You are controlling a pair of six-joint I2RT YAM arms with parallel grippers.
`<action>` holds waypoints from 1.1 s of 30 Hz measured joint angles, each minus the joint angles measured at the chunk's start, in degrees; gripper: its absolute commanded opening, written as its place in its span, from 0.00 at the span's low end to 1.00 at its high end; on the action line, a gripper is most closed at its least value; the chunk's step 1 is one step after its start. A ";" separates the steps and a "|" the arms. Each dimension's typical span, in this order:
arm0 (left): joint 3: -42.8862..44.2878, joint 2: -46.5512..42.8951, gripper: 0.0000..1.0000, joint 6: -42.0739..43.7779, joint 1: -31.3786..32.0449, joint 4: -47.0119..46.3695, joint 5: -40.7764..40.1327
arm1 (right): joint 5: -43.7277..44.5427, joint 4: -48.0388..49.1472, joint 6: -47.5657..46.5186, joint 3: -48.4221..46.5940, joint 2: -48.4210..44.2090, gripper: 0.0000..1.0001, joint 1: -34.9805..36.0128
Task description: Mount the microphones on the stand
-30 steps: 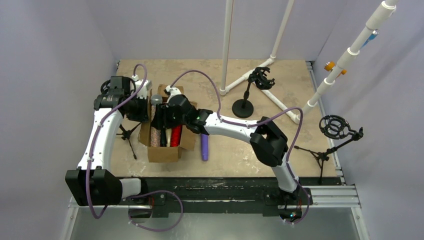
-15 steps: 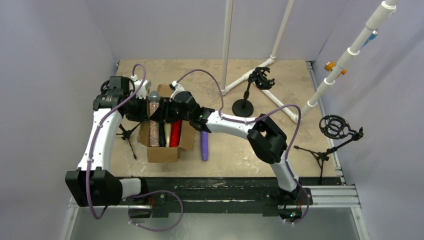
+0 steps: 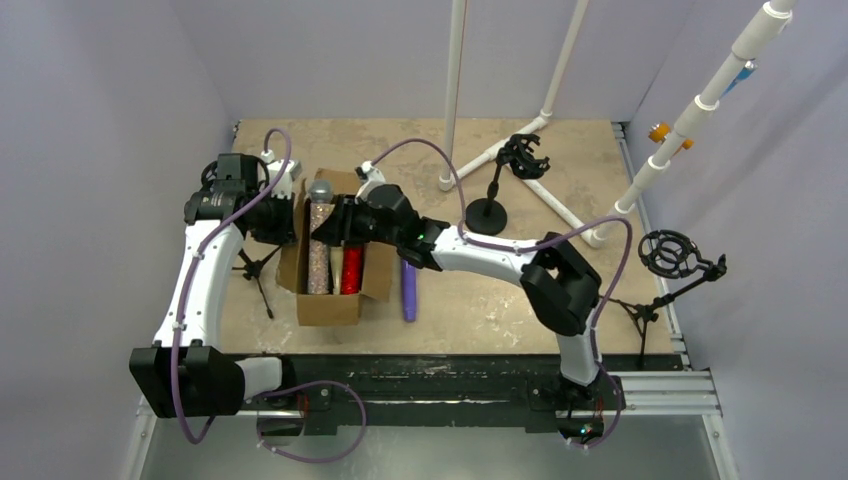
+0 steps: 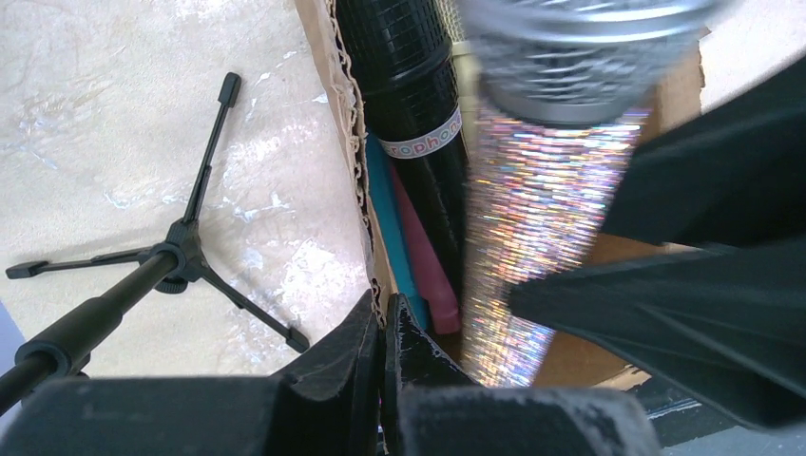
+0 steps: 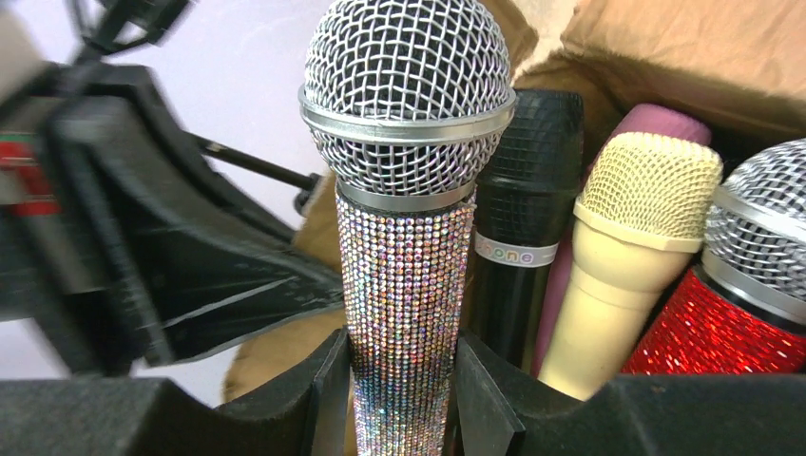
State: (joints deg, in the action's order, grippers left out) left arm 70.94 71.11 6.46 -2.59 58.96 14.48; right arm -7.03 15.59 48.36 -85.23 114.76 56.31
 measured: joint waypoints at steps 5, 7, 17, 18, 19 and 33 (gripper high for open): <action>0.00 0.00 0.00 0.13 0.00 0.02 -0.85 | 0.07 -1.01 -0.42 3.32 -7.65 0.01 -1.42; 0.00 0.00 0.00 0.15 0.00 0.02 -1.29 | 0.00 -1.20 -0.42 4.59 -10.64 0.00 -2.49; 0.00 0.00 0.00 0.20 0.02 0.04 -2.78 | 3.32 -13.92 -3.45 13.38 -23.78 0.00 -8.11; 0.00 0.00 0.00 0.20 0.02 0.04 -2.78 | 3.78 -16.04 -3.98 15.30 -25.44 0.00 -8.76; 0.00 0.00 0.00 0.20 0.02 0.04 -2.78 | 4.48 -17.92 -4.46 17.03 -26.80 0.00 -9.27; 0.00 0.00 0.00 0.20 0.02 0.04 -2.73 | 9.09 -24.90 -6.38 32.39 -24.61 0.00 -11.72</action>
State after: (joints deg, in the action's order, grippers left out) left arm 70.94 71.11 6.66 -2.57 59.00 11.75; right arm 2.07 -9.30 41.98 -52.84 90.15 44.60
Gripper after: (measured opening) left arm 0.011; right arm 0.430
